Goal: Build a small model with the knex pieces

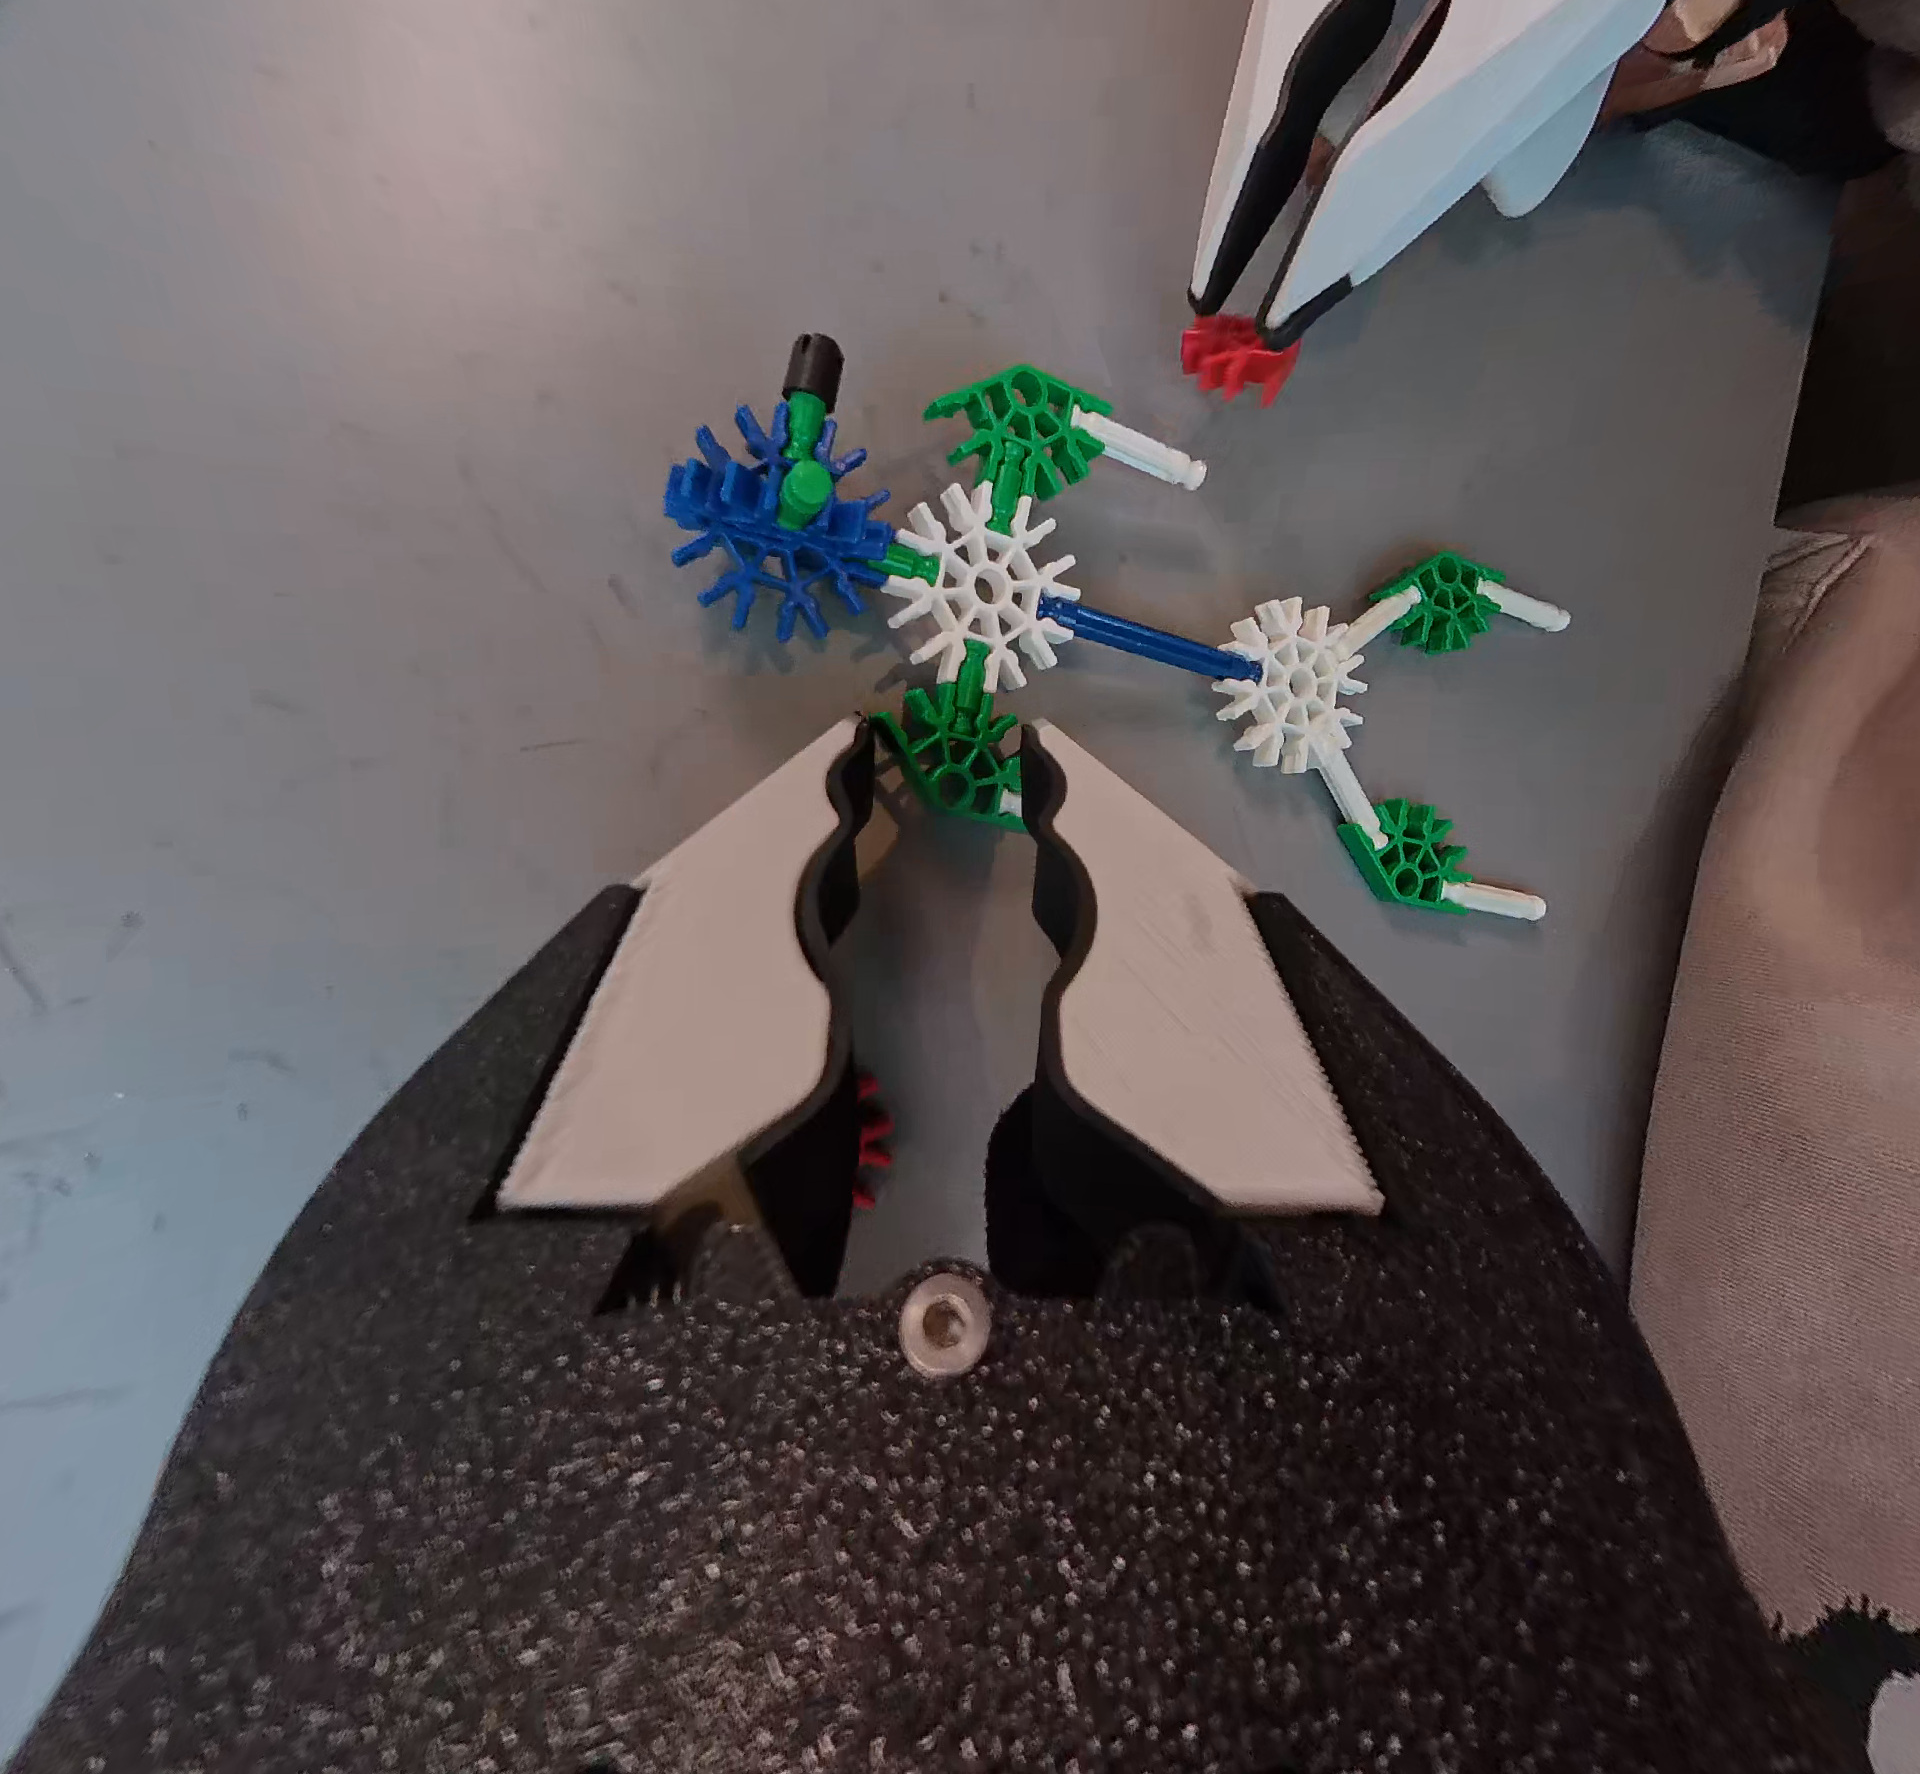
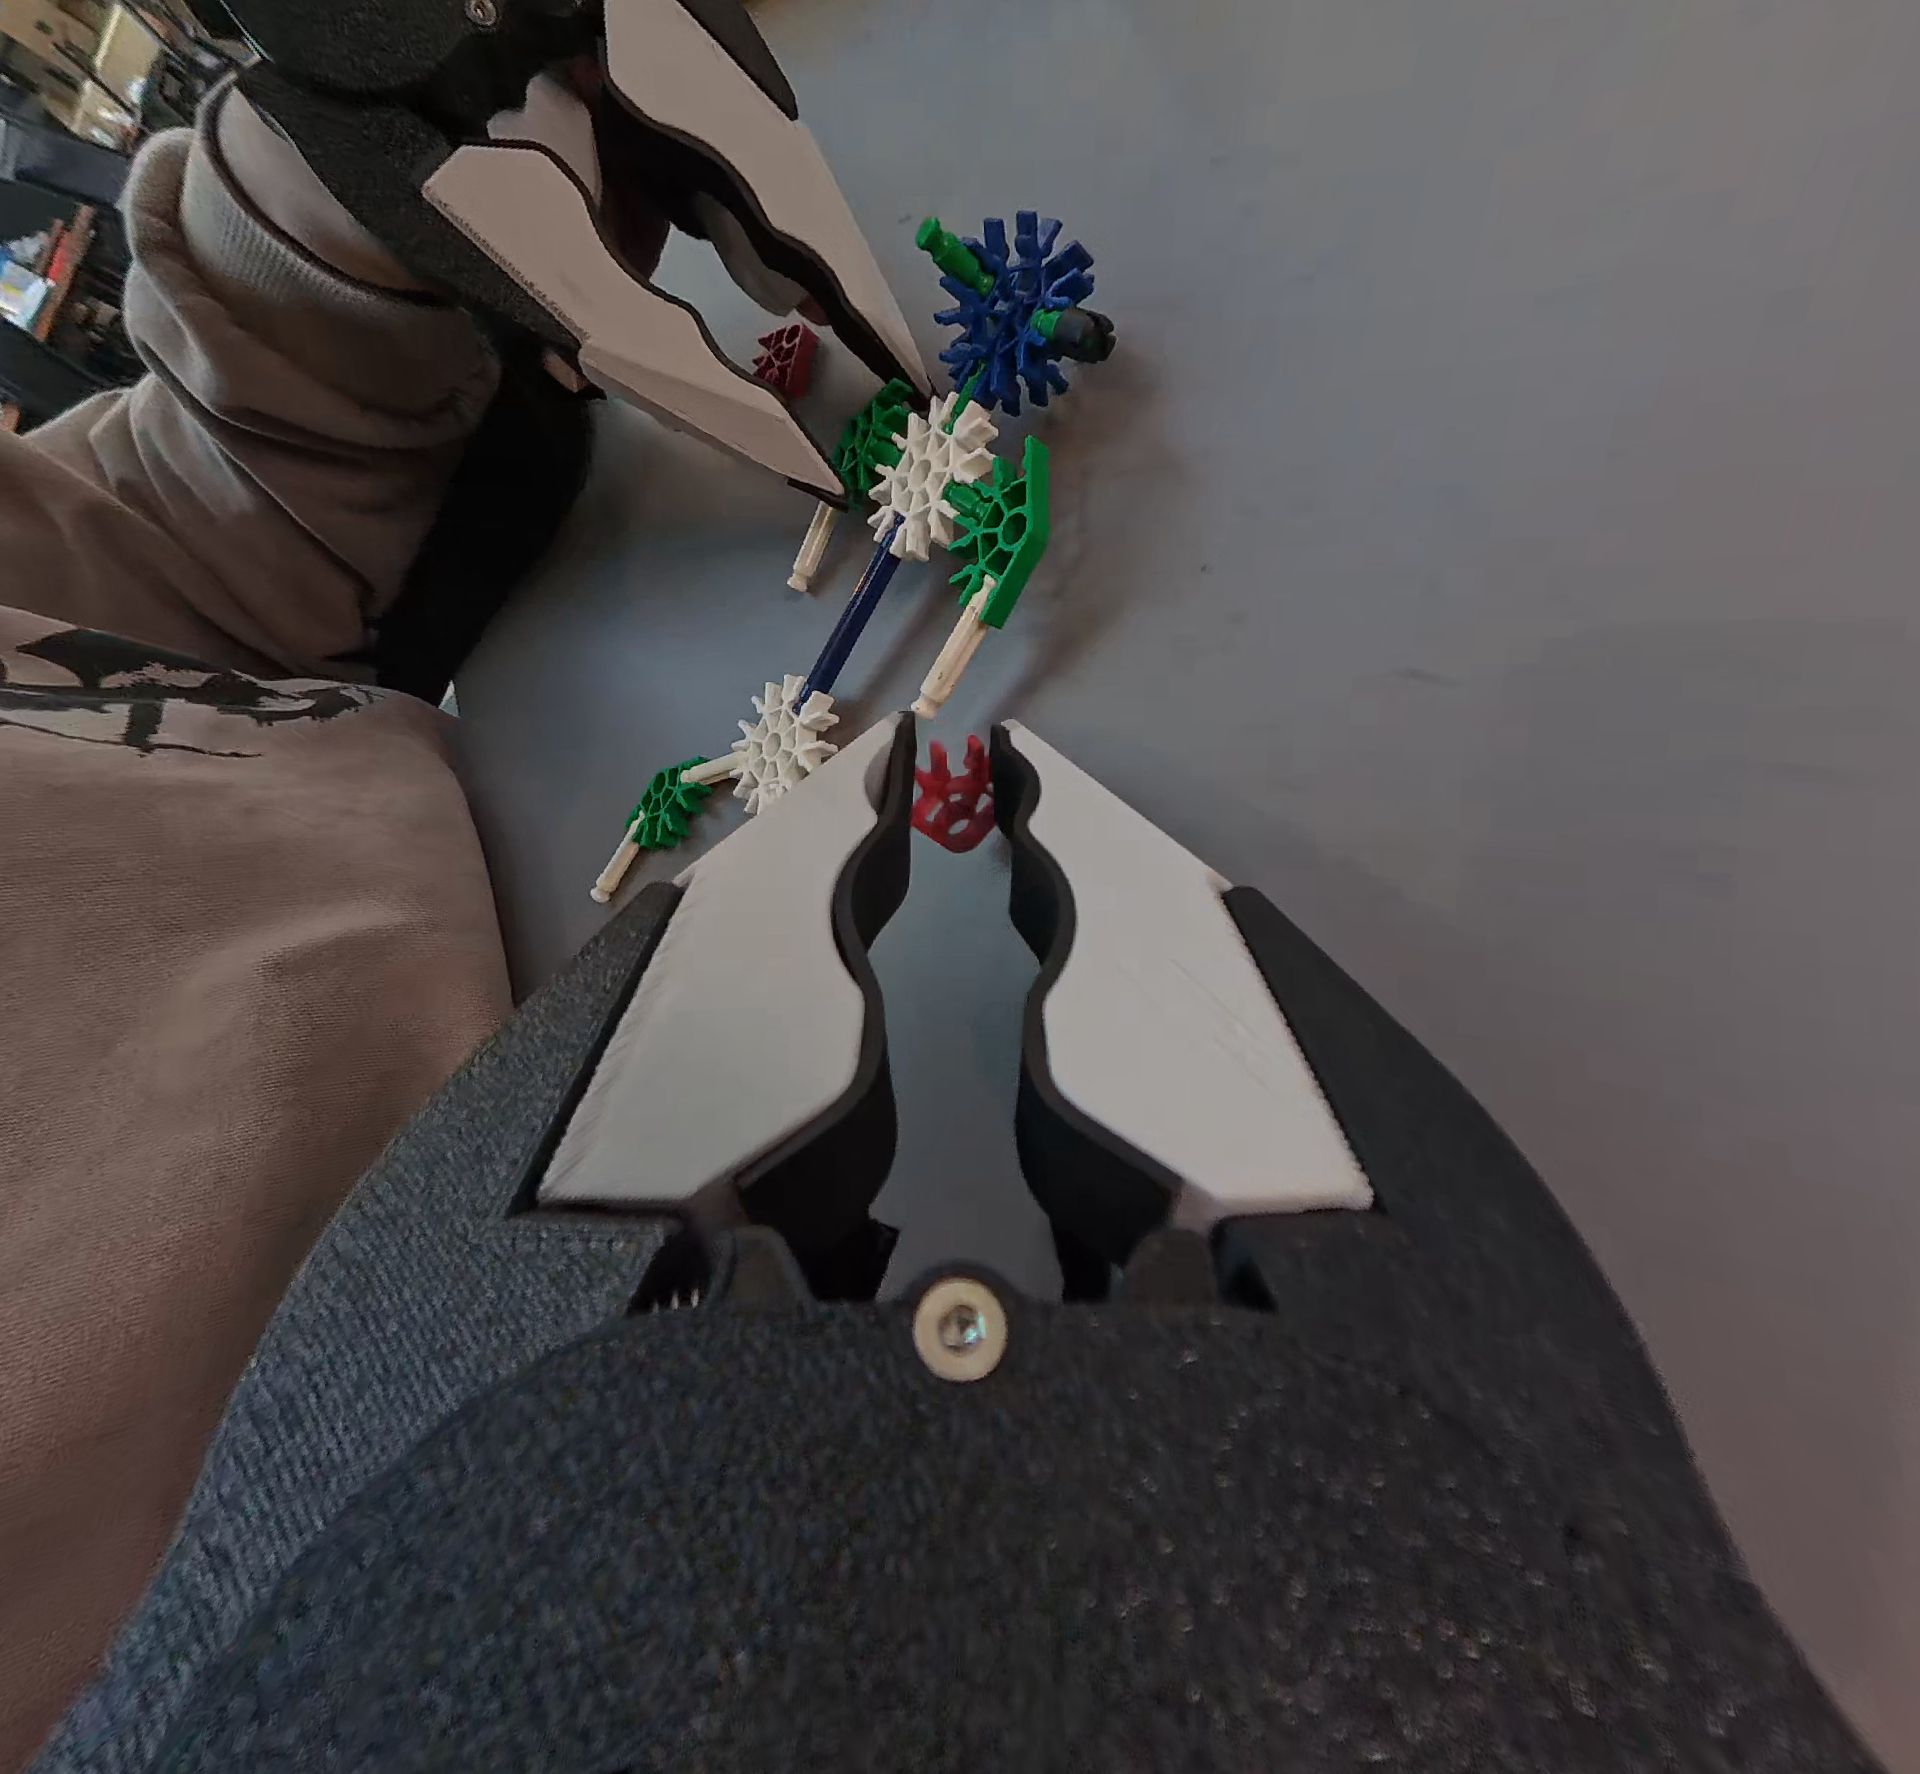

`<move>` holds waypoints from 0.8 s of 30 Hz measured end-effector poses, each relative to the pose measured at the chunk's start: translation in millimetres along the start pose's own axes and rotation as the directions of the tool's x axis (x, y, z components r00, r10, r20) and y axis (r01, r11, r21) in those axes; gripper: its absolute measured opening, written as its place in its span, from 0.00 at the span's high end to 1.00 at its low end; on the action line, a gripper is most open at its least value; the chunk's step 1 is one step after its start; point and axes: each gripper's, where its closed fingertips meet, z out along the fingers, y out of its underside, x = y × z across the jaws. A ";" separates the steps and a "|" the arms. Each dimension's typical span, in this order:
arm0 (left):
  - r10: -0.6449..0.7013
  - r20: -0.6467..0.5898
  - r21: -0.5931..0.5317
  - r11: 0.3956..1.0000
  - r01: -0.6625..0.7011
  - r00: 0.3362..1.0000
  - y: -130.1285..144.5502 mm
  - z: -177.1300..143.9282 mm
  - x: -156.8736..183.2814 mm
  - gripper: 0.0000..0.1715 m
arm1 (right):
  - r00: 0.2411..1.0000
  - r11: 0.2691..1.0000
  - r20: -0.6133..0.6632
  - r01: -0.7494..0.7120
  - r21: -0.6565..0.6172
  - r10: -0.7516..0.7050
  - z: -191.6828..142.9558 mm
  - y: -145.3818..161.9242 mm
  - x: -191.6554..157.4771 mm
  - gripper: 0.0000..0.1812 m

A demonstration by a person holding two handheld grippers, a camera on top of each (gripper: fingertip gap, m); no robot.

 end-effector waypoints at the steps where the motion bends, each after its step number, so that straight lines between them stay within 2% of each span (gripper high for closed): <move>1: 0.014 0.006 0.006 1.000 -0.014 1.000 -1.0 -2.8 -0.1 0.84 | 1.000 1.000 -0.019 0.015 -0.014 -0.015 1.7 2.3 0.2 0.92; 4: 0.075 0.012 0.032 0.997 -0.076 0.997 -4.9 -13.3 0.7 0.84 | 0.989 0.994 -0.108 0.102 -0.034 -0.105 -3.1 1.4 6.3 0.90; 6: 0.126 0.032 0.060 0.990 -0.128 0.991 -9.3 -19.2 -0.8 0.84 | 0.955 0.965 -0.136 0.256 -0.065 -0.262 -9.4 -0.6 2.1 0.87; 8: 0.161 0.026 0.079 0.984 -0.162 0.987 -12.3 -21.0 1.9 0.84 | 0.864 0.873 -0.145 0.458 -0.168 -0.482 -14.5 4.7 -4.9 0.84; 10: 0.190 0.010 0.070 0.979 -0.190 0.982 -10.6 -18.0 6.2 0.83 | 0.730 0.721 -0.102 0.627 -0.295 -0.676 -16.5 16.0 -12.5 0.82; 11: 0.204 0.008 0.048 0.978 -0.204 0.979 -7.1 -15.1 7.1 0.81 | 0.685 0.663 -0.074 0.666 -0.342 -0.725 -15.9 21.5 -15.5 0.81; 12: 0.218 0.012 0.027 0.976 -0.218 0.976 -3.6 -12.1 7.1 0.79 | 0.665 0.635 -0.061 0.675 -0.376 -0.744 -14.2 24.8 -15.7 0.81; 15: 0.236 0.006 -0.008 0.972 -0.236 0.972 2.4 -6.6 9.1 0.75 | 0.675 0.633 -0.065 0.649 -0.422 -0.735 -7.2 29.5 -6.1 0.80; 20: 0.244 0.039 -0.026 0.970 -0.243 0.969 2.3 -0.5 8.2 0.74 | 0.810 0.772 -0.104 0.501 -0.391 -0.578 1.3 31.2 -0.7 0.80; 24: 0.236 0.091 -0.051 0.971 -0.232 0.967 2.6 6.0 3.1 0.77 | 0.828 0.810 -0.174 0.439 -0.389 -0.533 4.9 33.0 -0.3 0.80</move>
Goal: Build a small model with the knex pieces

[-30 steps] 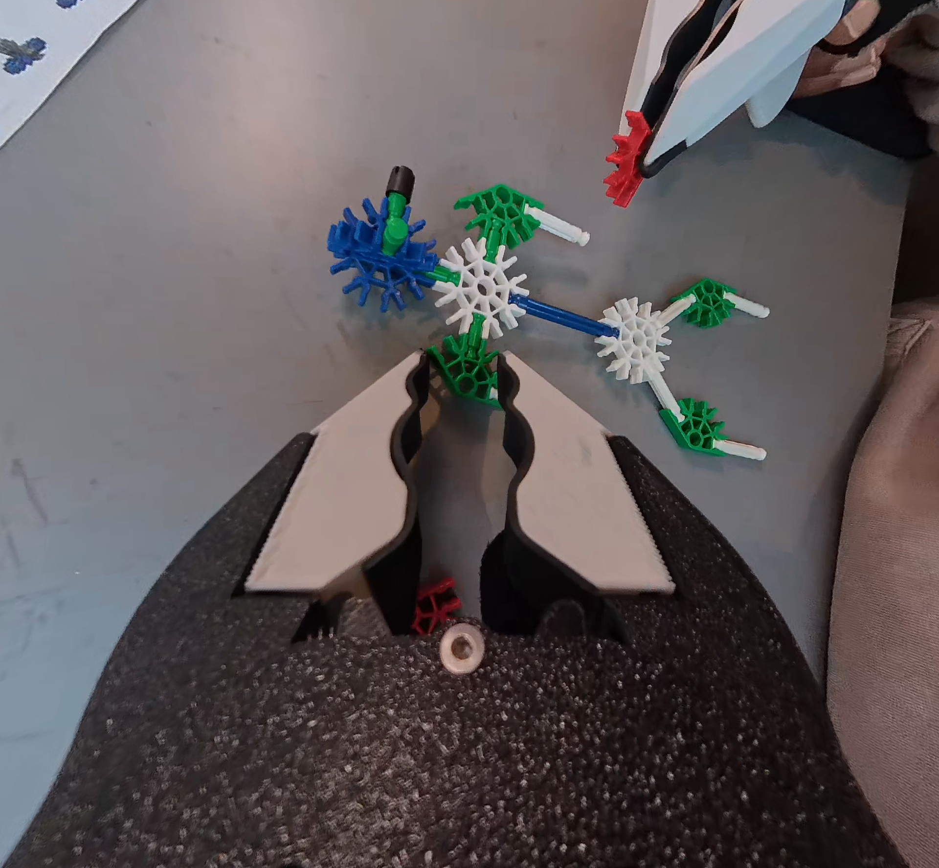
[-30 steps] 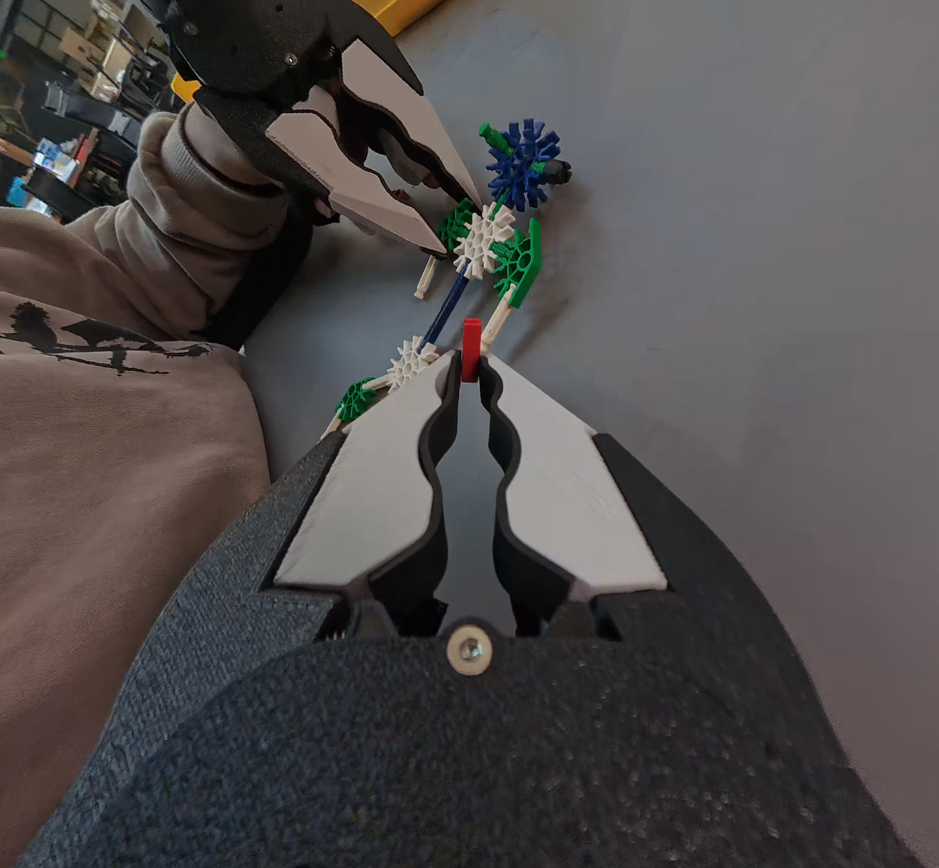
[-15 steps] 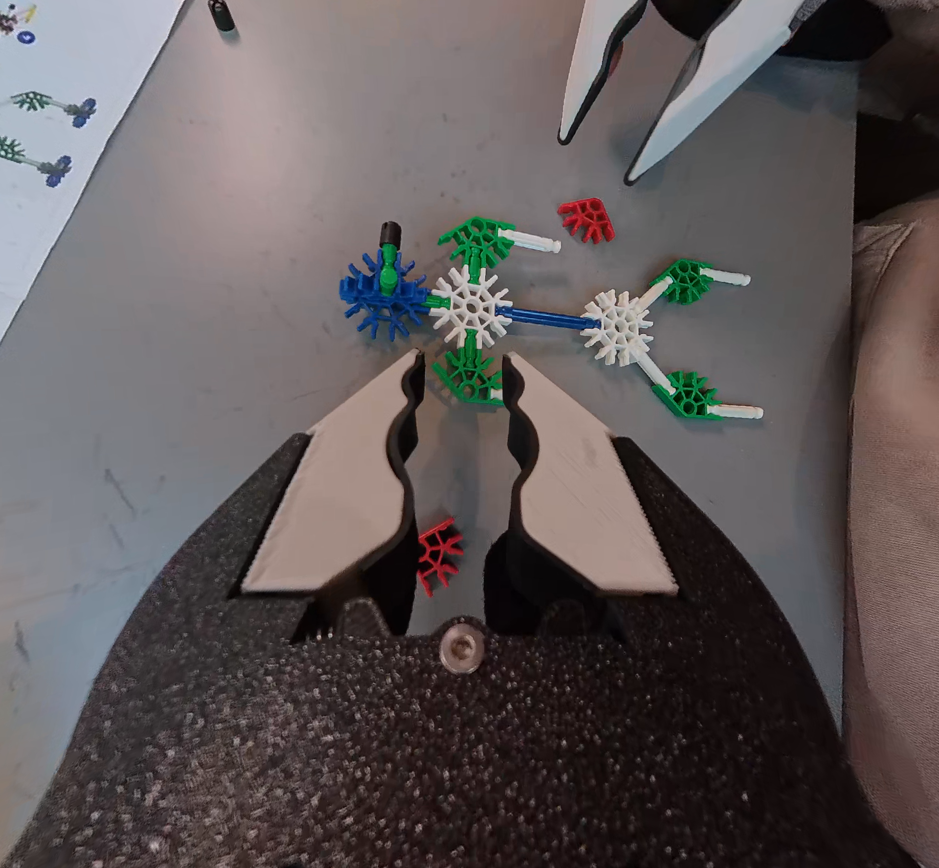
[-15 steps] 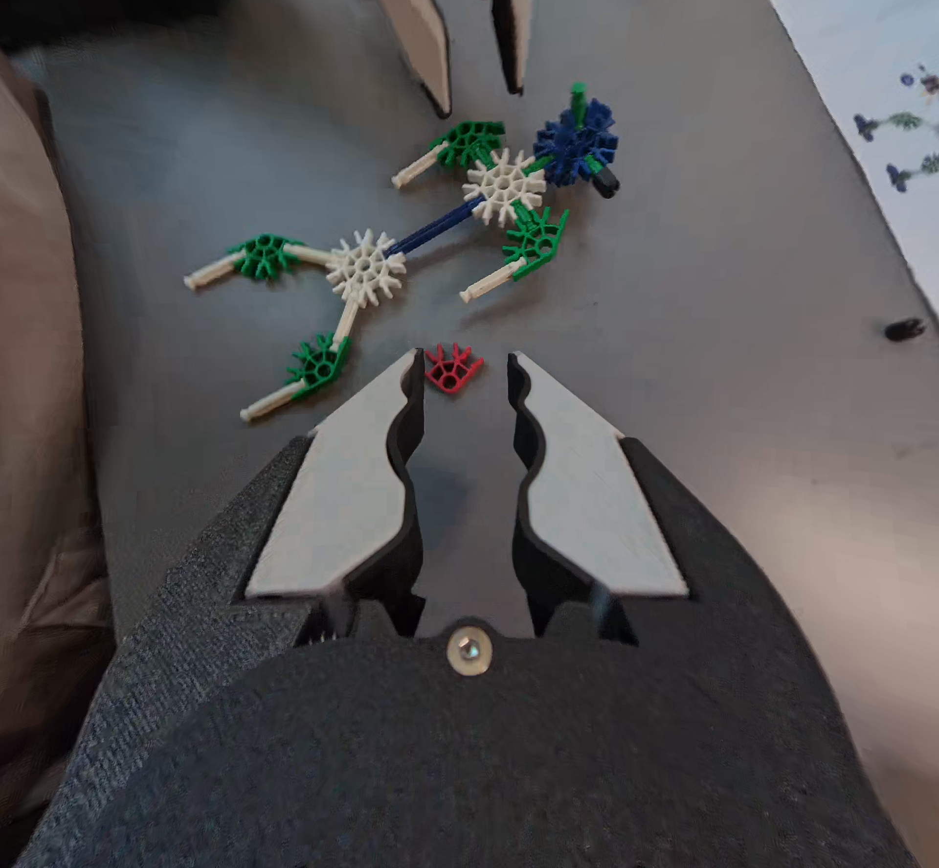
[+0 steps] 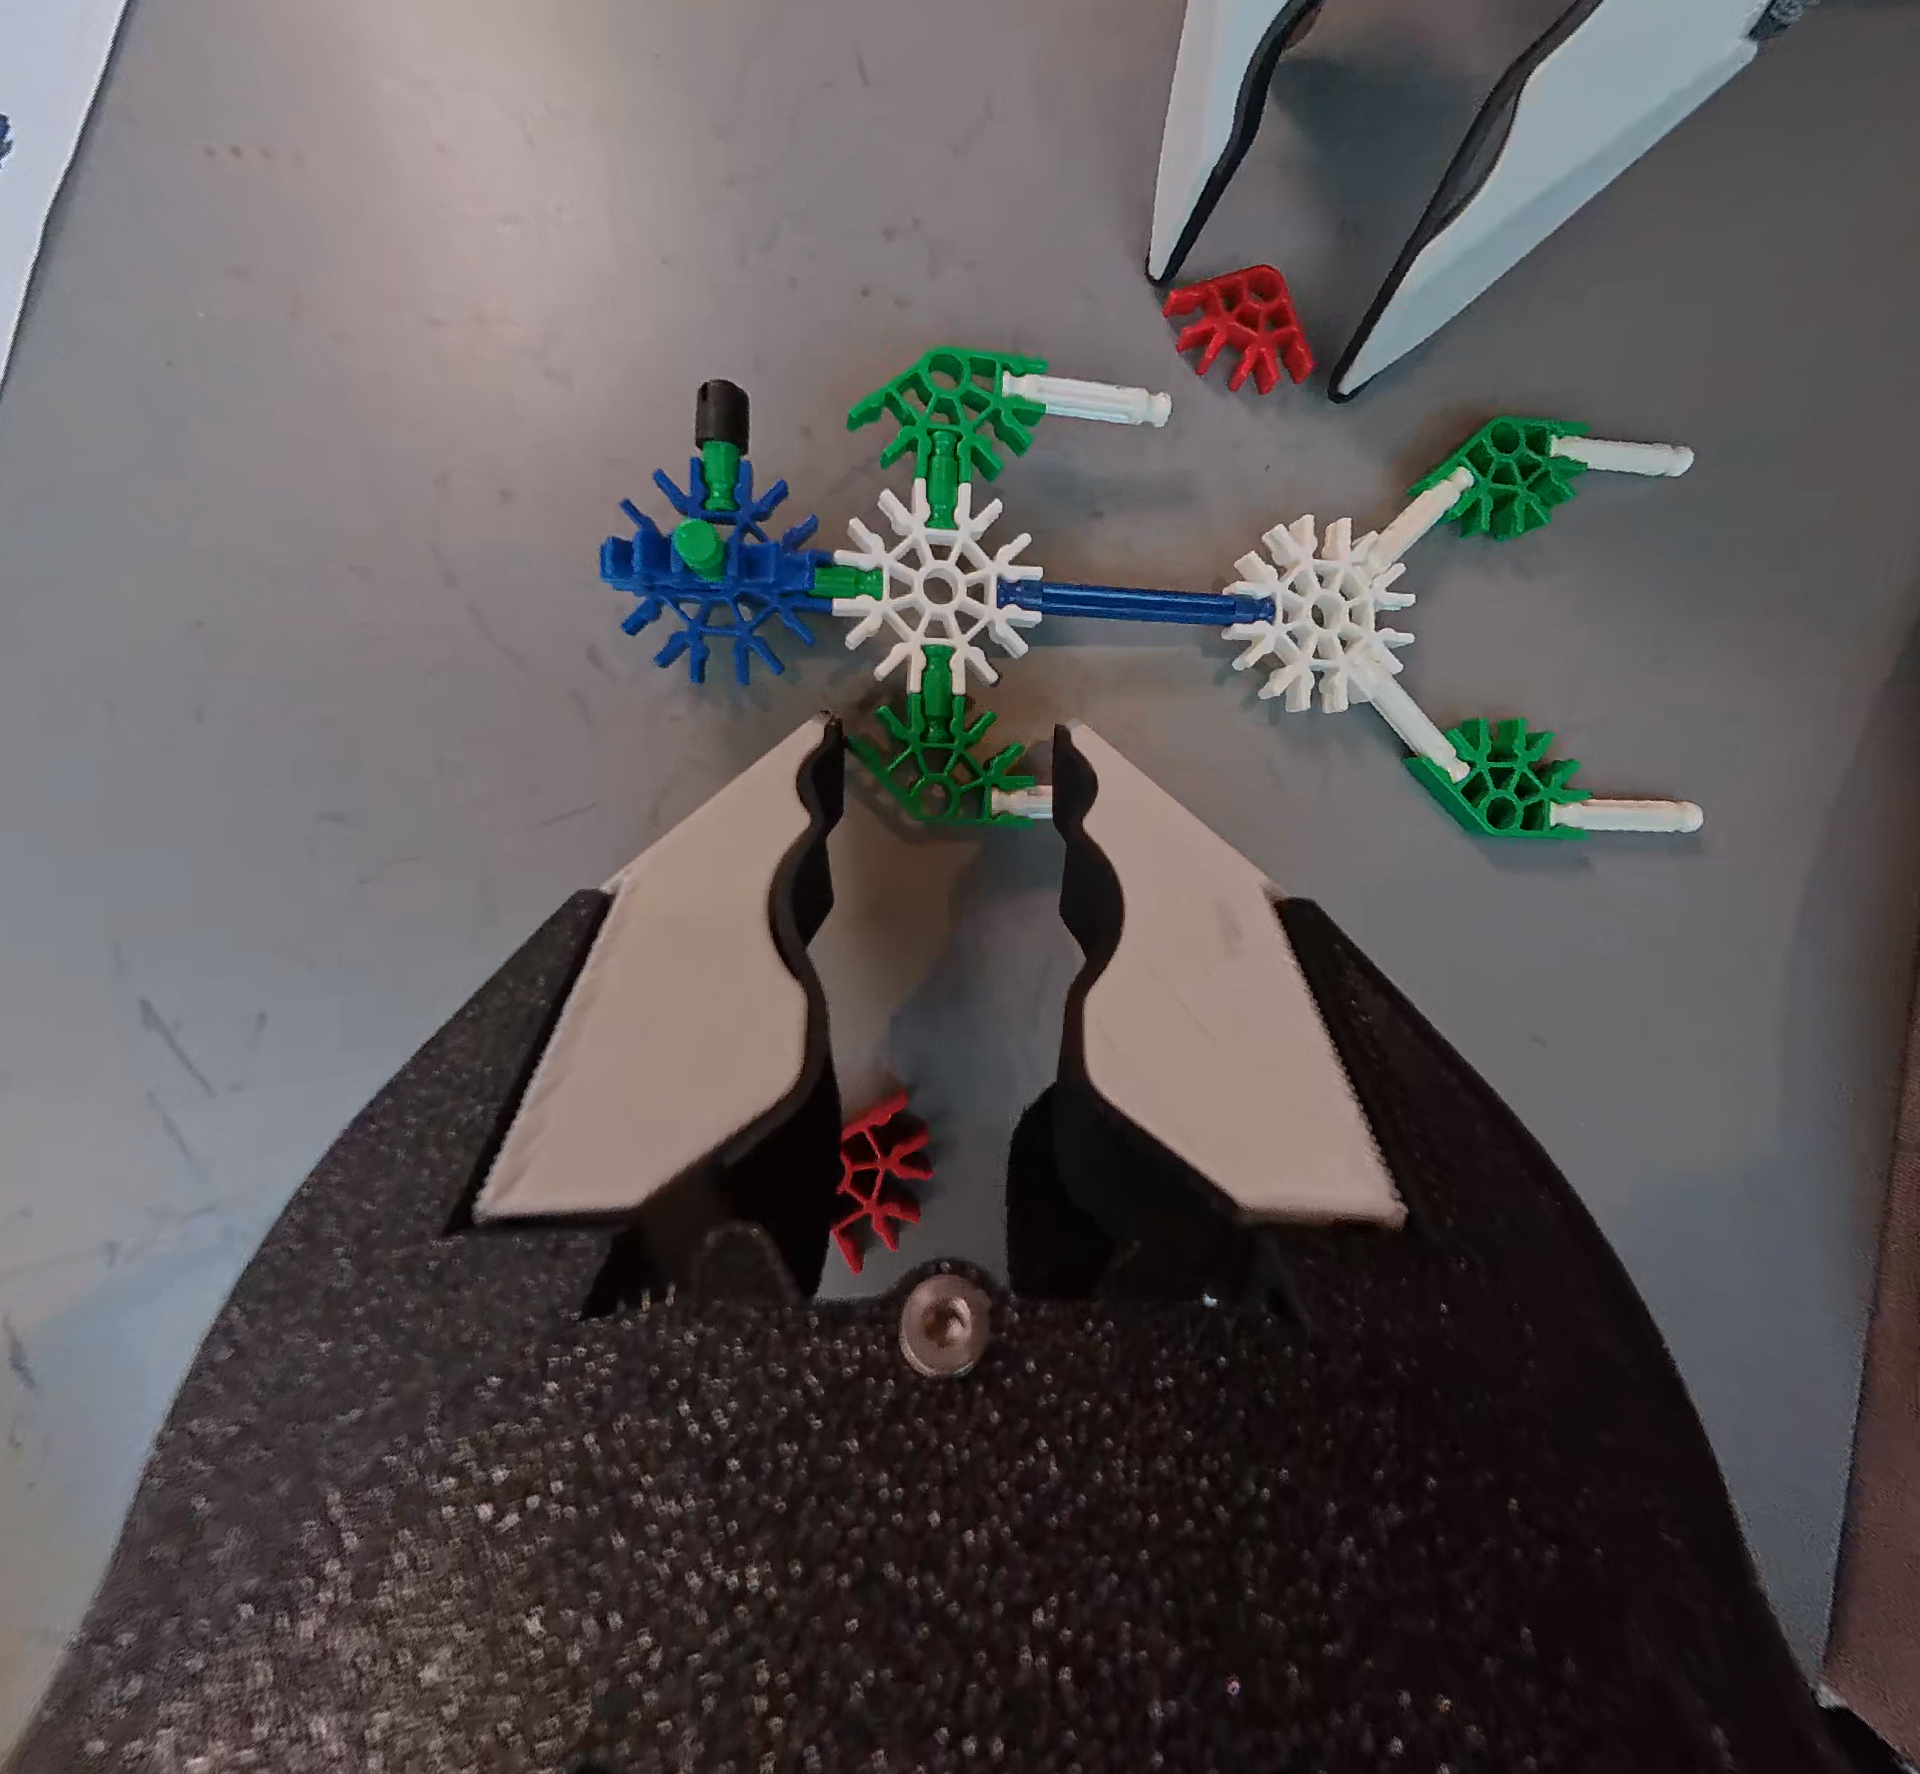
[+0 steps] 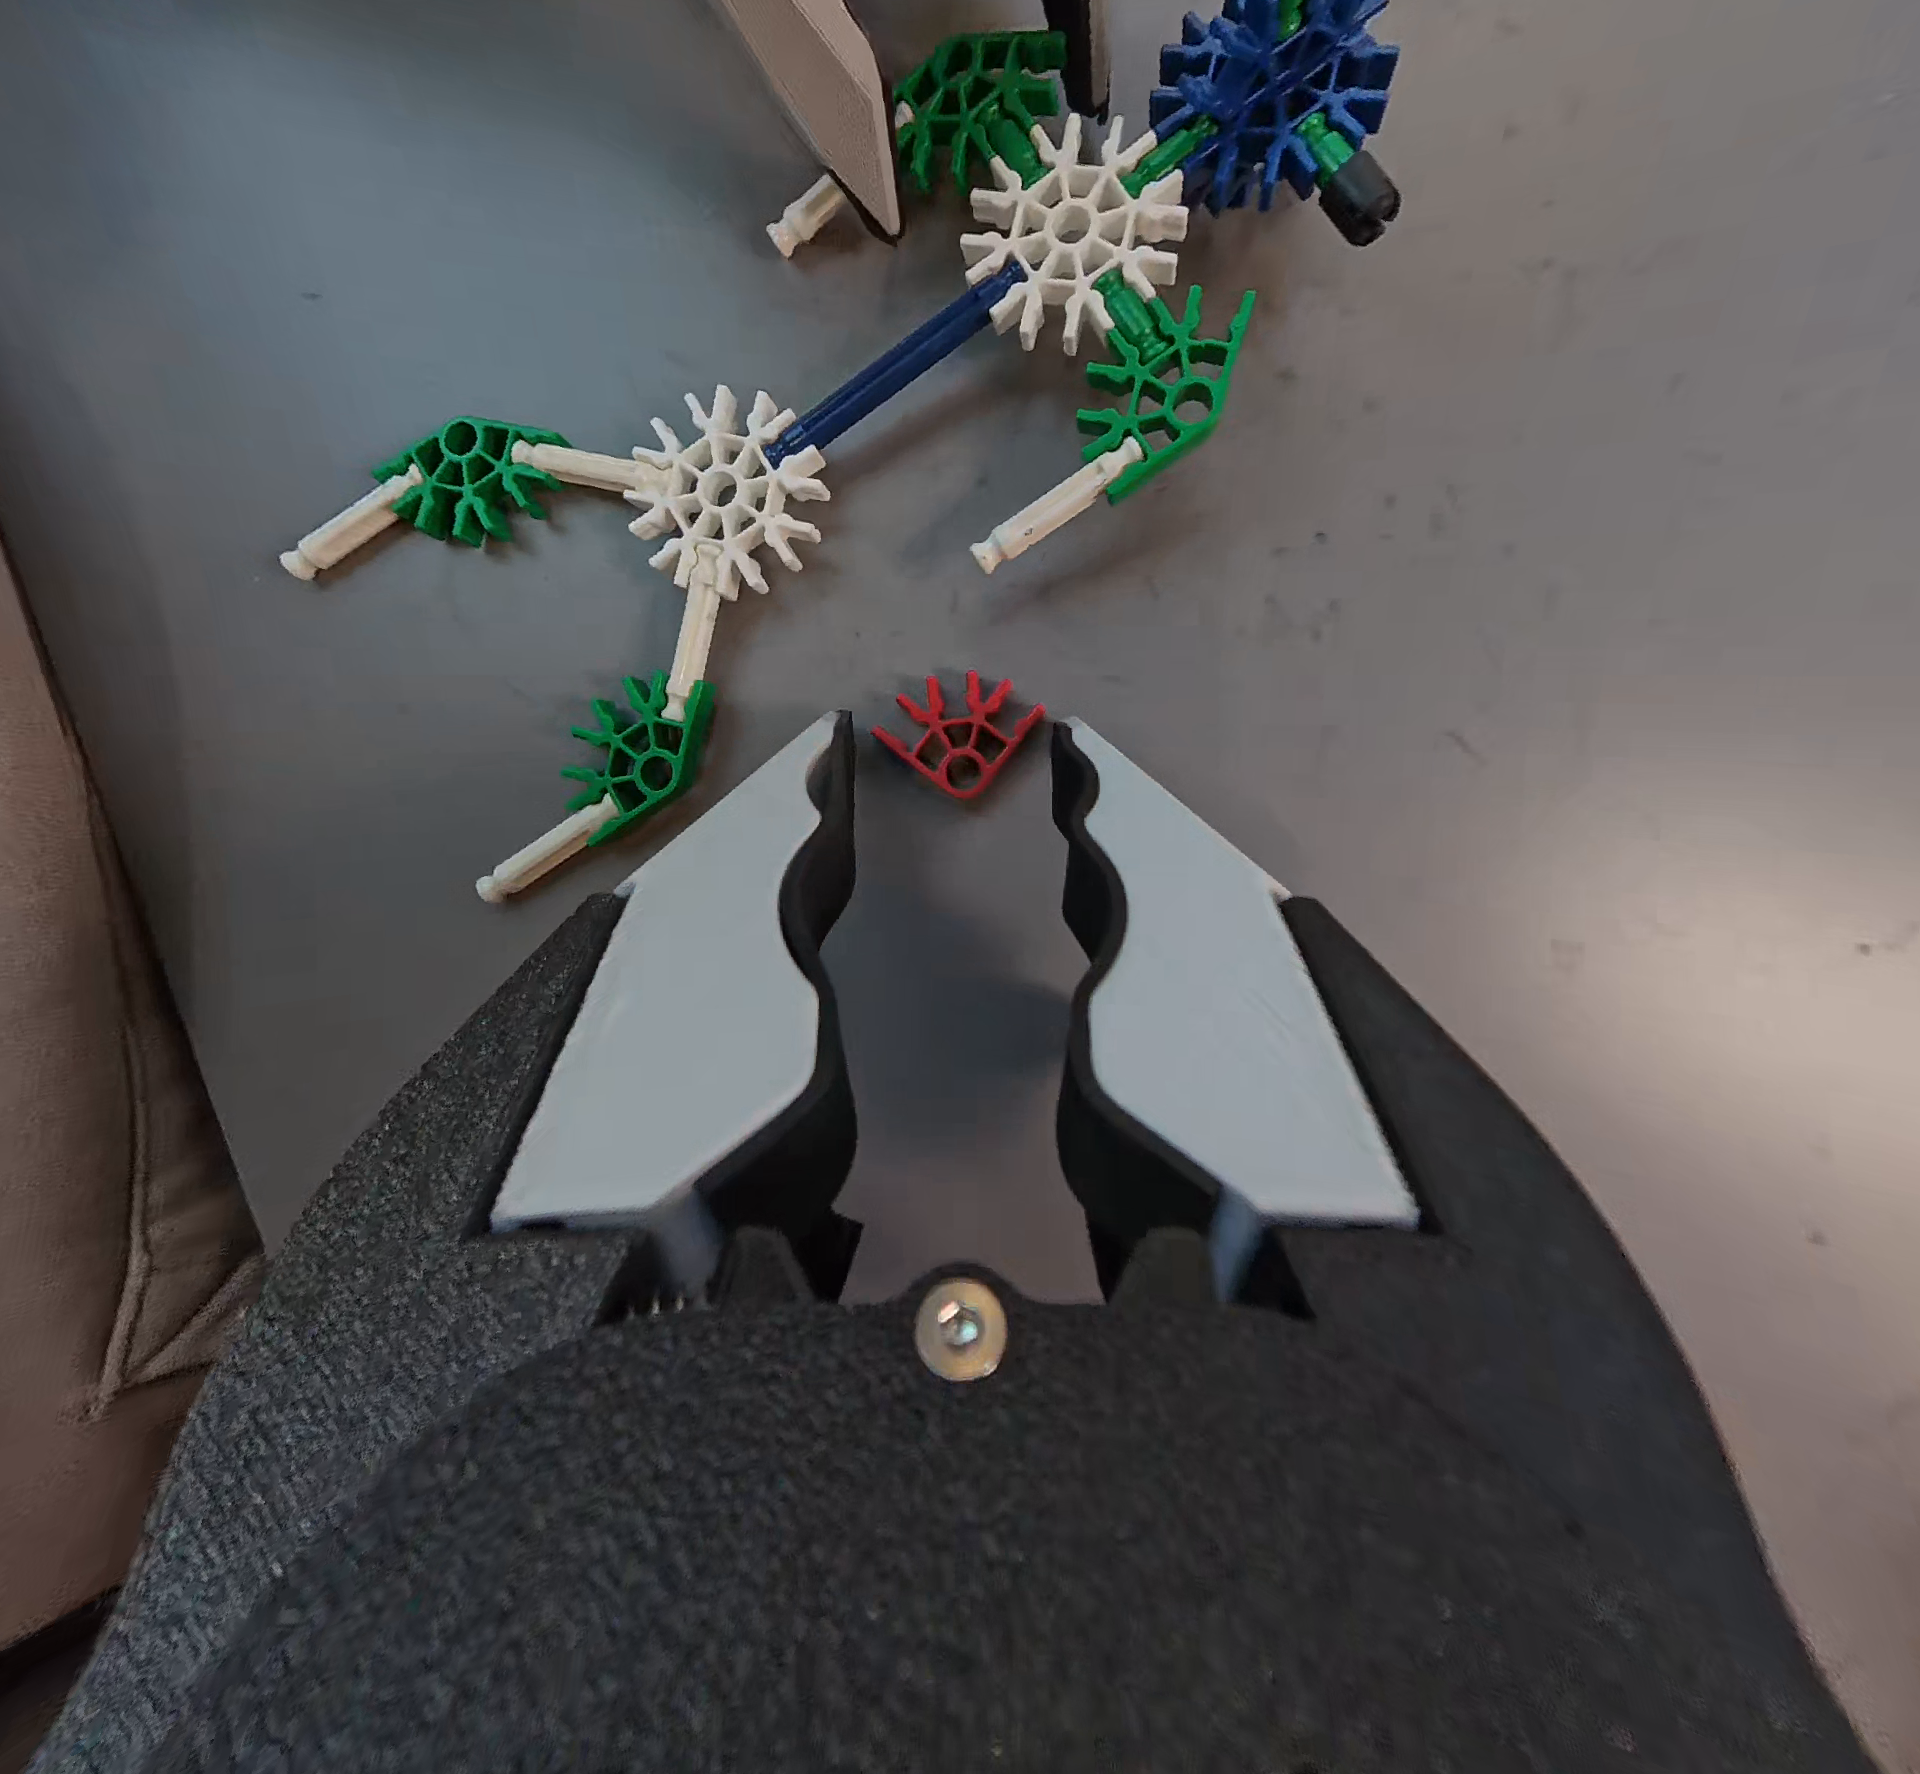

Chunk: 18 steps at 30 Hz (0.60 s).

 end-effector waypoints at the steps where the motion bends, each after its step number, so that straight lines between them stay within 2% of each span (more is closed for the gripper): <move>1: -0.007 0.012 -0.007 1.000 0.007 1.000 0.6 2.0 -1.6 0.79 | 1.000 1.000 -0.013 -0.004 -0.002 0.004 0.2 -0.1 0.3 0.81; 5: -0.036 0.027 0.002 0.999 0.036 0.999 -1.7 4.6 -3.9 0.81 | 0.996 0.996 -0.037 0.086 -0.010 -0.086 0.3 -0.1 0.8 0.85; 8: -0.067 0.042 0.013 0.998 0.067 0.997 -2.6 4.4 -8.3 0.81 | 0.986 0.986 0.019 0.168 0.019 -0.168 -1.4 -5.3 -5.7 0.85; 10: -0.084 0.064 0.016 0.996 0.083 0.994 -1.8 3.2 -13.5 0.81 | 0.985 0.985 0.043 0.165 0.056 -0.168 -5.1 -12.5 -6.5 0.85; 12: -0.084 0.068 0.032 0.996 0.082 0.994 -3.4 -1.7 -15.3 0.80 | 0.988 0.982 0.052 0.136 0.134 -0.144 -13.0 -24.7 -5.3 0.85; 14: -0.084 0.066 0.077 0.994 0.078 0.994 -10.4 -11.9 -16.9 0.79 | 0.991 0.960 0.076 0.090 0.265 -0.114 -24.9 -42.2 -6.5 0.85; 16: -0.067 0.034 0.170 0.984 0.060 0.997 -24.5 -25.0 -14.2 0.79 | 0.988 0.909 0.128 0.029 0.416 -0.090 -40.2 -61.2 -12.6 0.85; 18: -0.032 -0.071 0.311 0.949 0.053 0.997 -46.6 -39.4 0.8 0.79 | 0.979 0.826 0.181 -0.027 0.563 -0.091 -58.4 -80.7 -21.3 0.85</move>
